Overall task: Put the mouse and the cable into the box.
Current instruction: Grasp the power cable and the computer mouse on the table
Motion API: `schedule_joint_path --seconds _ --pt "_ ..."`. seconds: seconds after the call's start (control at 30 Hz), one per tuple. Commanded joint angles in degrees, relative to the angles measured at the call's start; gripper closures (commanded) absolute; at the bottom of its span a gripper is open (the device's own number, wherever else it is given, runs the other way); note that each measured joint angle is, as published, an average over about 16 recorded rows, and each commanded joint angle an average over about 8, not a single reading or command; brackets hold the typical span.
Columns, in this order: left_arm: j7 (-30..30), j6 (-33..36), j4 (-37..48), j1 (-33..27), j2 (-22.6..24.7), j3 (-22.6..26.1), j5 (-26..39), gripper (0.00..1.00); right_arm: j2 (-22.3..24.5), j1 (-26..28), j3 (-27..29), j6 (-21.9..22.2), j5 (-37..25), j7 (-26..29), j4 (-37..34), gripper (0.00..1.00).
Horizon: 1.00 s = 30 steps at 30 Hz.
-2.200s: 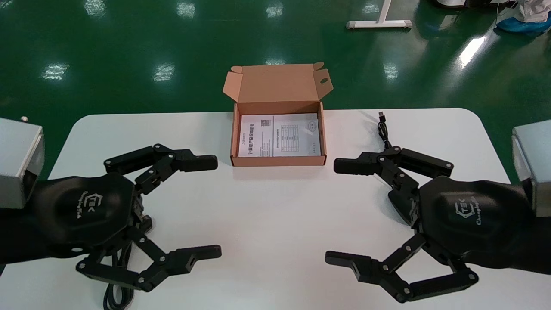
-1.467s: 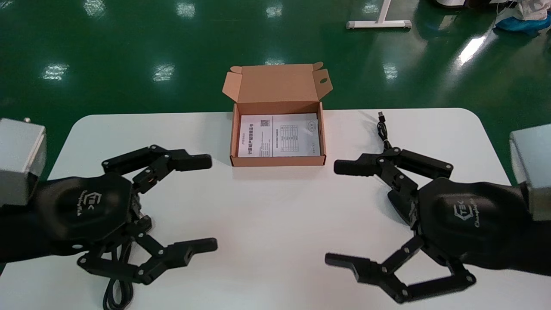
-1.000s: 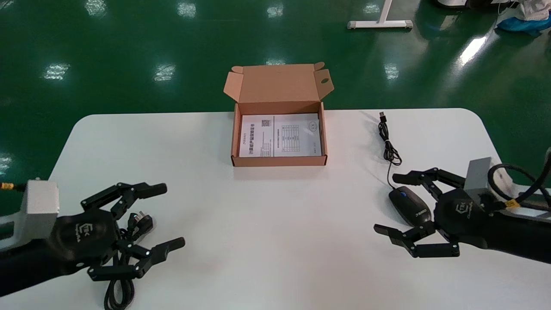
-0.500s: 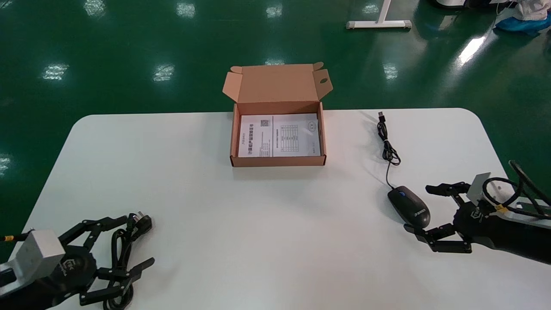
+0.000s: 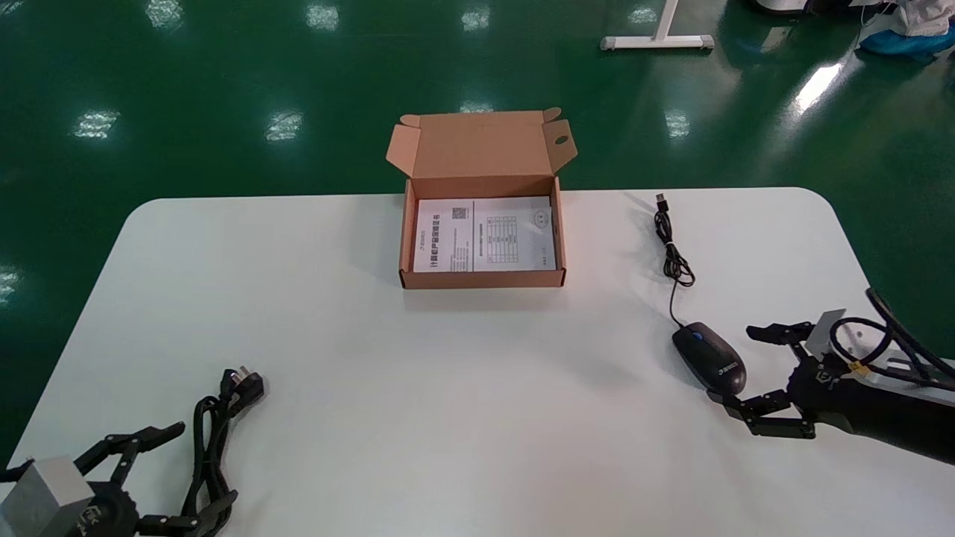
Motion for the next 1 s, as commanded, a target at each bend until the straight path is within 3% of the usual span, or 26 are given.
schedule_joint_path --seconds 0.03,0.33,1.0 --pt "0.9 -0.4 -0.1 1.4 0.5 -1.1 -0.4 0.00 -0.6 0.3 0.0 0.6 -0.2 -1.0 -1.5 0.00" --pt "3.3 -1.1 -0.2 4.0 3.5 -2.8 -1.0 0.00 -2.6 2.1 -0.3 0.6 -0.9 -3.9 -5.5 0.00" --pt "5.7 -6.0 -0.2 3.9 8.6 -1.1 1.2 0.00 -5.4 2.4 -0.1 2.6 -0.7 -5.1 -7.3 0.00"
